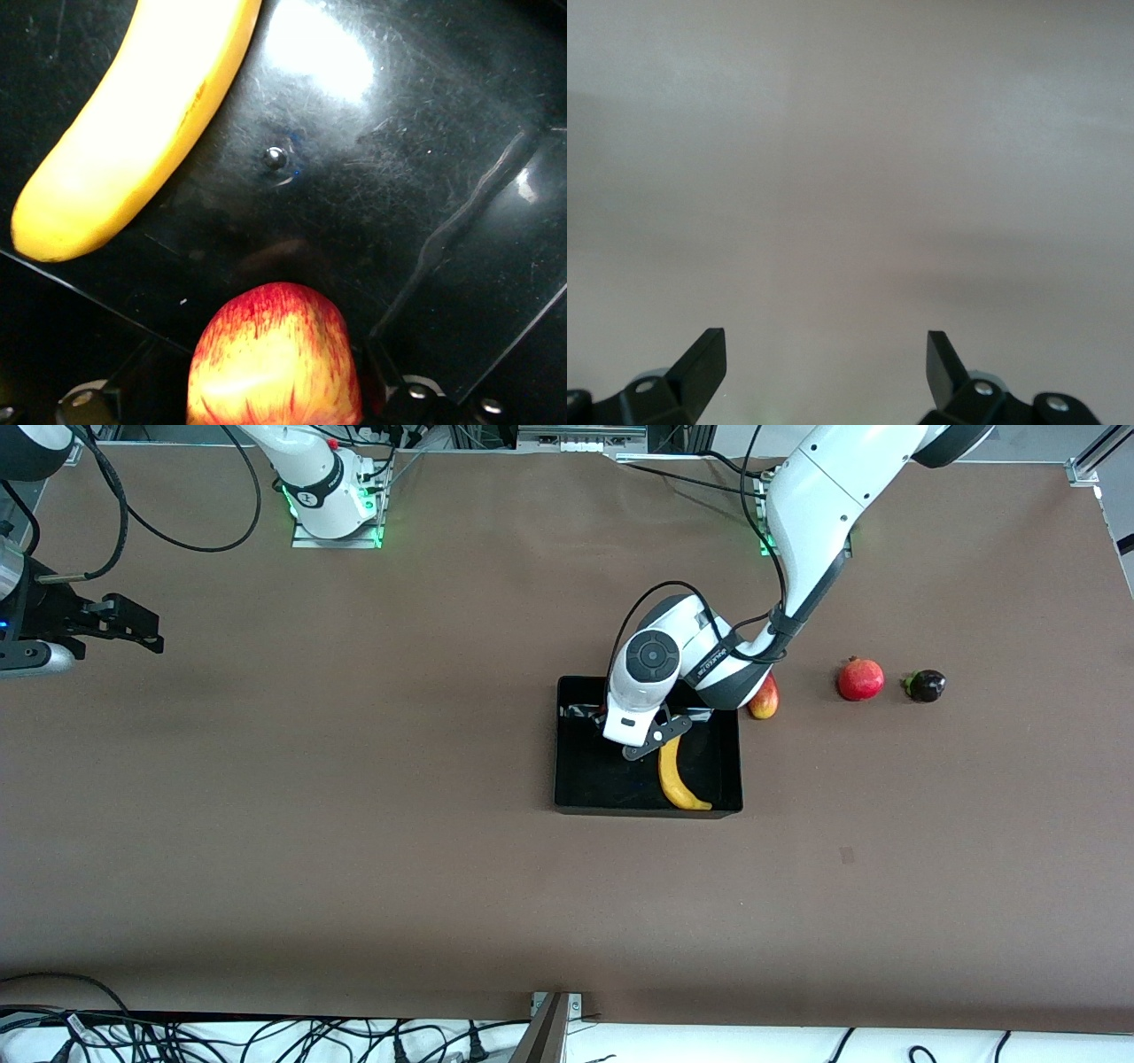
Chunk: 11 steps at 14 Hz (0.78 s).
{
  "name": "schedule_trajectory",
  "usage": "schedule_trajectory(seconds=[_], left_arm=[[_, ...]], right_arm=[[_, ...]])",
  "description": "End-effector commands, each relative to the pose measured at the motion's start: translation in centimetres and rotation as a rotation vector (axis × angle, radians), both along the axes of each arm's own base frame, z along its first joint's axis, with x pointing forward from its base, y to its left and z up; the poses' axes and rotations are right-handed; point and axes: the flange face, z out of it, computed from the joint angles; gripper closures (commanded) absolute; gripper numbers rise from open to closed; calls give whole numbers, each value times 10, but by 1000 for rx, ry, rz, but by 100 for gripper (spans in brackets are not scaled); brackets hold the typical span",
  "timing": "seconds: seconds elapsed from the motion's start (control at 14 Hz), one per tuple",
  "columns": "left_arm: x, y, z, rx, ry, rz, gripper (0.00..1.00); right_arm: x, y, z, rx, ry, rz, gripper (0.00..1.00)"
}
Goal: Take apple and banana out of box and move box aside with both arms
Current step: 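Close the left gripper on the red-yellow apple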
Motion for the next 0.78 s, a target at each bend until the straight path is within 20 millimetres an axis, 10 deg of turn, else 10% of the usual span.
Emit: schedule_trajectory(seconds=[0.0, 0.43, 0.71], left_arm=[[-3, -3, -1, 13, -19, 0, 100], [16, 12, 34, 49, -13, -48, 100], [86, 109, 115, 52, -51, -94, 100]], right_arm=[[2, -1, 4, 16, -3, 5, 0], [2, -2, 4, 16, -3, 5, 0], [2, -3, 4, 16, -5, 4, 0]])
